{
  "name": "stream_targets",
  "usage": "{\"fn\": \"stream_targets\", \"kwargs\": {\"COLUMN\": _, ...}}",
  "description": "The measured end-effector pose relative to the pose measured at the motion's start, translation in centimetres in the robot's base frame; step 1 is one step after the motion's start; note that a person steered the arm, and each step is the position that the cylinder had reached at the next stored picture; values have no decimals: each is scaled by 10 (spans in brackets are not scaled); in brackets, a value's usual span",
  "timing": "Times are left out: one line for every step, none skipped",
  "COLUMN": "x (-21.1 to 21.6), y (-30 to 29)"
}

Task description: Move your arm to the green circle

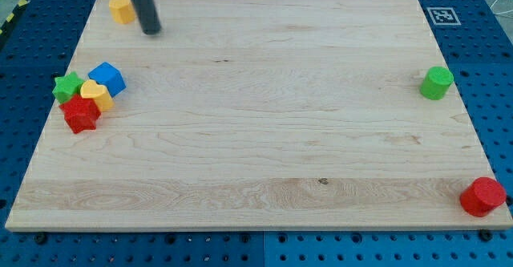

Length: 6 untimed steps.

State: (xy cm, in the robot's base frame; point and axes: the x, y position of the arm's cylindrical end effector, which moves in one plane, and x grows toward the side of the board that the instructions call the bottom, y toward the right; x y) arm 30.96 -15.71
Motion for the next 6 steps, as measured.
{"fn": "stream_targets", "kwargs": {"x": 59, "y": 93}}
{"fn": "stream_targets", "kwargs": {"x": 100, "y": 215}}
{"fn": "stream_targets", "kwargs": {"x": 144, "y": 332}}
{"fn": "stream_targets", "kwargs": {"x": 170, "y": 416}}
{"fn": "stream_targets", "kwargs": {"x": 167, "y": 446}}
{"fn": "stream_targets", "kwargs": {"x": 136, "y": 461}}
